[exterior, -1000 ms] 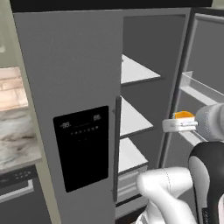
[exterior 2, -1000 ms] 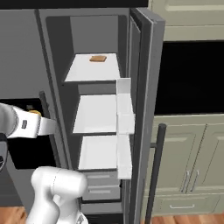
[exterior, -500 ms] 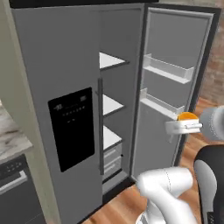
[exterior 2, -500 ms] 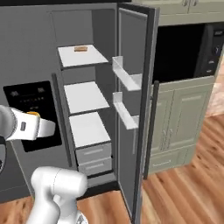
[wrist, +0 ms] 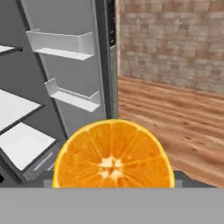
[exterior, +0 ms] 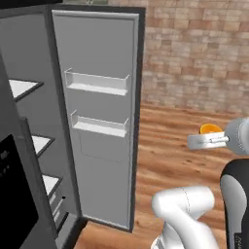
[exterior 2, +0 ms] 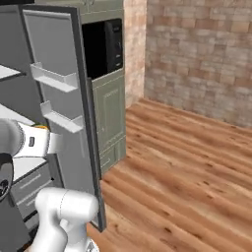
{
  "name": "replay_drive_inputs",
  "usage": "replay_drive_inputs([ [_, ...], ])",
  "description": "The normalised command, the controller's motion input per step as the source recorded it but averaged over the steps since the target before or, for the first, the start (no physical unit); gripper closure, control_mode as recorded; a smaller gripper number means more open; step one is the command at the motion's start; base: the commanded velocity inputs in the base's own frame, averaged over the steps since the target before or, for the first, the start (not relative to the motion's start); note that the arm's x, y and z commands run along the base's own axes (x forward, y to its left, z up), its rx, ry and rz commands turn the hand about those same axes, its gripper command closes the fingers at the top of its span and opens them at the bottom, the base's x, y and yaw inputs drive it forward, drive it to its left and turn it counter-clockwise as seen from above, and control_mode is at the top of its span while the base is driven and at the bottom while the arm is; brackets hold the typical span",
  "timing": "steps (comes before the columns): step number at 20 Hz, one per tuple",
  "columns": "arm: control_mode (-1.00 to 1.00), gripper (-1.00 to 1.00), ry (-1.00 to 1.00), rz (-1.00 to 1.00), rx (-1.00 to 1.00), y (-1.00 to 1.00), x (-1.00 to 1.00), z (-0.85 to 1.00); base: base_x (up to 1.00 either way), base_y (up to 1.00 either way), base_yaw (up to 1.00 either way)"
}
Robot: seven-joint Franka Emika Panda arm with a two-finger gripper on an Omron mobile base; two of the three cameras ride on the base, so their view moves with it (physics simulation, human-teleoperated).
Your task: Pick up the mango and orange from the fridge and place one fruit on each plate on the dining counter.
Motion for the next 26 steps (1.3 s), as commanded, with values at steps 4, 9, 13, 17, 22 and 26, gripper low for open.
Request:
replay_drive_inputs([
  [4, 1.00, 1.00, 0.00, 0.00, 0.00, 0.00, 0.00, 0.00, 0.08, -0.28, -0.87],
  [9, 1.00, 1.00, 0.00, 0.00, 0.00, 0.00, 0.00, 0.00, 0.51, -0.21, -0.80],
  [13, 1.00, 1.00, 0.00, 0.00, 0.00, 0.00, 0.00, 0.00, 0.71, -0.04, -0.73],
  [17, 1.00, 1.00, 0.00, 0.00, 0.00, 0.00, 0.00, 0.00, 0.91, 0.03, -0.64],
  [22, 1.00, 1.00, 0.00, 0.00, 0.00, 0.00, 0.00, 0.00, 0.91, 0.18, -0.64],
  [26, 1.00, 1.00, 0.00, 0.00, 0.00, 0.00, 0.00, 0.00, 0.94, 0.48, -0.61],
])
